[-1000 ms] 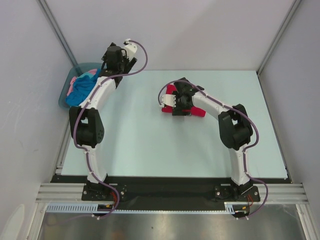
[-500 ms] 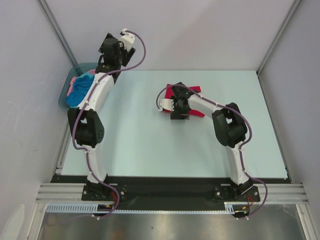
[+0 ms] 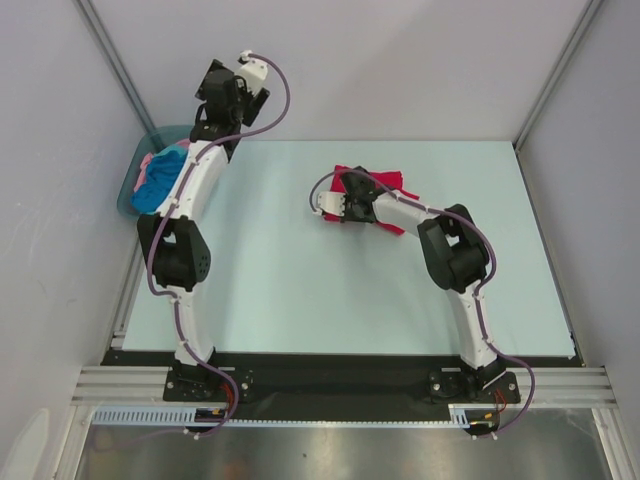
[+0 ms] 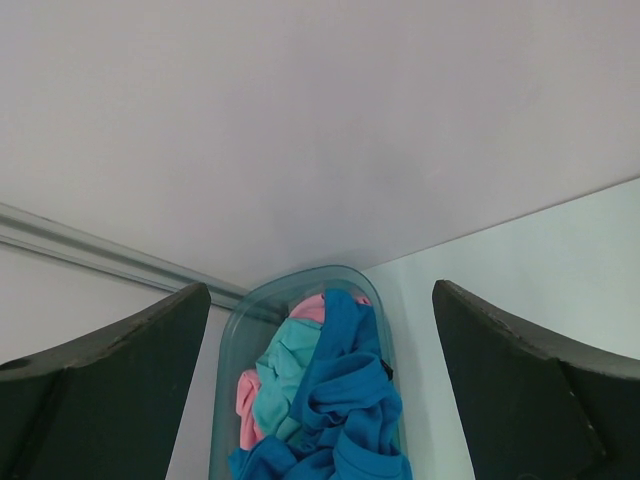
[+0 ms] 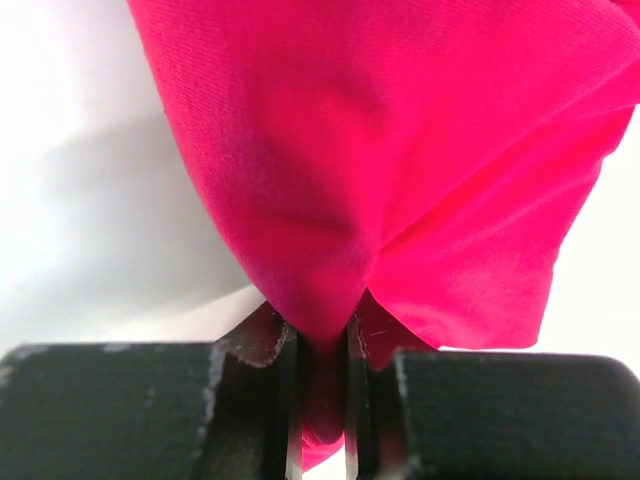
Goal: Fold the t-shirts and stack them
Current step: Neatly place the folded tshirt to the corner
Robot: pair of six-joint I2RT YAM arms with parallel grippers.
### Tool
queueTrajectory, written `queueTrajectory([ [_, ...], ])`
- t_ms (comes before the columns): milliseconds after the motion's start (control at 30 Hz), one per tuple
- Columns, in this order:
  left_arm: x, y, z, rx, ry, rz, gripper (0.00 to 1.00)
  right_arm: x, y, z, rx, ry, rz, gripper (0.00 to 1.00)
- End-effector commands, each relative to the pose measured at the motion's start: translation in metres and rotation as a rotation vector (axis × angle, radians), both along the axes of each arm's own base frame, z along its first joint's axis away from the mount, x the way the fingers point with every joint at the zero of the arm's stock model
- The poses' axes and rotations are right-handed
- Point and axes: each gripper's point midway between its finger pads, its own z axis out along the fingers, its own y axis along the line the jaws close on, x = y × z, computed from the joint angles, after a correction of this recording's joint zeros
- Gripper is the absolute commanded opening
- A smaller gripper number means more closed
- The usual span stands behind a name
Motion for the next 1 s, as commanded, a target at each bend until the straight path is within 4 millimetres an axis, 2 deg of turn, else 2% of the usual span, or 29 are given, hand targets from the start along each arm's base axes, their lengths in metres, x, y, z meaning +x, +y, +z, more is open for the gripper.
queueTrajectory([
  [0, 0.004, 0.013, 0.036, -0.011, -0.087, 0.028, 1.0, 0.016, -0.026, -0.019, -0.024, -0.015, -0.067, 0.0],
  [133, 0.009, 0.018, 0.044, -0.002, -0.107, 0.036, 1.0, 0.025, -0.058, -0.02, -0.06, -0.008, -0.102, 0.0],
  [167, 0.01, 0.018, 0.045, 0.003, -0.108, 0.034, 1.0, 0.028, -0.074, -0.02, -0.081, -0.003, -0.121, 0.0],
  [267, 0.012, 0.021, 0.048, 0.012, -0.117, 0.036, 1.0, 0.033, -0.1, -0.02, -0.111, 0.004, -0.149, 0.0],
  [300, 0.012, 0.022, 0.049, 0.013, -0.119, 0.037, 1.0, 0.036, -0.117, -0.019, -0.126, 0.004, -0.164, 0.0],
  [333, 0.013, 0.023, 0.05, 0.013, -0.121, 0.037, 1.0, 0.038, -0.125, -0.017, -0.132, 0.001, -0.177, 0.0],
  [467, 0.014, 0.021, 0.045, 0.003, -0.11, 0.032, 1.0, 0.045, -0.163, -0.014, -0.173, -0.006, -0.216, 0.0],
  [600, 0.017, 0.019, 0.037, -0.007, -0.093, 0.027, 1.0, 0.061, -0.192, -0.006, -0.191, -0.054, -0.223, 0.0],
  [633, 0.017, 0.019, 0.038, -0.009, -0.096, 0.028, 1.0, 0.064, -0.206, -0.005, -0.212, -0.054, -0.225, 0.0],
  [733, 0.018, 0.018, 0.038, -0.015, -0.095, 0.027, 1.0, 0.074, -0.228, 0.0, -0.238, -0.066, -0.213, 0.0],
  [767, 0.019, 0.018, 0.038, -0.016, -0.093, 0.027, 1.0, 0.079, -0.243, 0.001, -0.24, -0.077, -0.228, 0.0],
  [833, 0.019, 0.018, 0.04, -0.016, -0.096, 0.028, 1.0, 0.087, -0.256, 0.003, -0.262, -0.094, -0.225, 0.0],
  [867, 0.019, 0.018, 0.04, -0.015, -0.095, 0.028, 1.0, 0.091, -0.271, 0.006, -0.283, -0.105, -0.229, 0.0],
  [967, 0.021, 0.019, 0.042, -0.007, -0.097, 0.03, 1.0, 0.101, -0.293, 0.006, -0.319, -0.121, -0.236, 0.0],
])
